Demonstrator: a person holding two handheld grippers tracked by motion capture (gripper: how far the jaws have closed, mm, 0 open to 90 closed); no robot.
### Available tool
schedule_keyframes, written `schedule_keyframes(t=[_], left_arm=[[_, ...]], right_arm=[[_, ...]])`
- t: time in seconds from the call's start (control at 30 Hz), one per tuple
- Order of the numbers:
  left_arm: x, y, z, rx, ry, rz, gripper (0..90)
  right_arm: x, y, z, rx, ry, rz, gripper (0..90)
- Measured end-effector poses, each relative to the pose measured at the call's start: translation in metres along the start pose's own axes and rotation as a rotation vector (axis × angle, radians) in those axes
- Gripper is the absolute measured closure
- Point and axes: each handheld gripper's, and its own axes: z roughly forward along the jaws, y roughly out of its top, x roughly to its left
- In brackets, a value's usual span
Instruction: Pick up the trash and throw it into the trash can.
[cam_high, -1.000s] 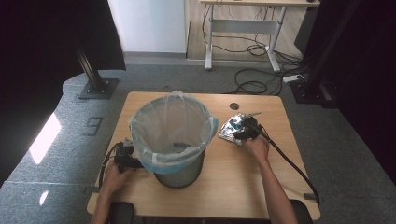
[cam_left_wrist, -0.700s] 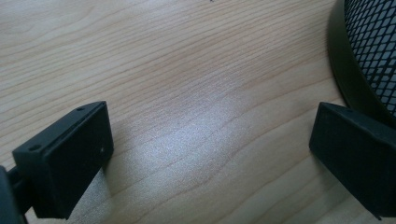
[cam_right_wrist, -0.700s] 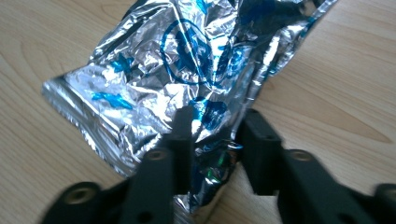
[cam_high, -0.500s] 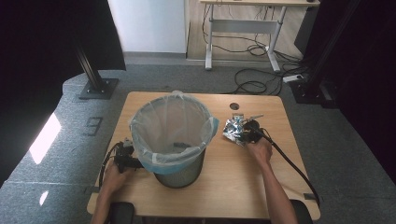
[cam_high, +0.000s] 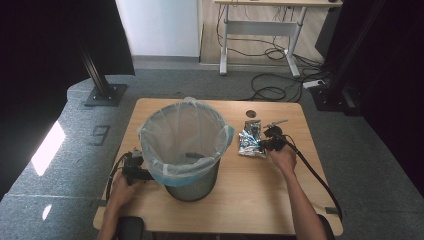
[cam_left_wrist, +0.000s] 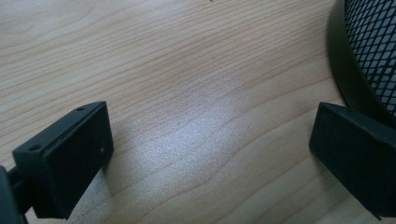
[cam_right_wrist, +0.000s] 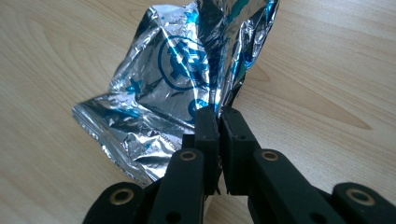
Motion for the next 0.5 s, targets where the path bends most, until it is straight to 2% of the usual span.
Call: schedule_keyframes(t=[0.13,0.33,0.37,0.4,0.5], left_arm=[[0.0,0.0,0.0,0.0,0.0,0.0,0.0],[0.0,0.0,0.0,0.0,0.0,0.0,0.0],[0.0,0.0,0.0,0.0,0.0,0.0,0.0],[0.0,0.0,0.0,0.0,0.0,0.0,0.0],[0.0,0.0,0.0,0.0,0.0,0.0,0.0]], right_arm=[[0.001,0.003,-0.007,-0.001,0.01,-0.007,85.5],[0.002,0.011,-0.027,-0.015,0.016,-0.028,85.5],[0.002,0.014,-0.034,-0.03,0.032,-0.026,85.6],[0.002,0.014,-0.034,-0.03,0.032,-0.026,85.6],[0.005,0.018,-0.043,-0.033,0.035,-0.049,85.6]])
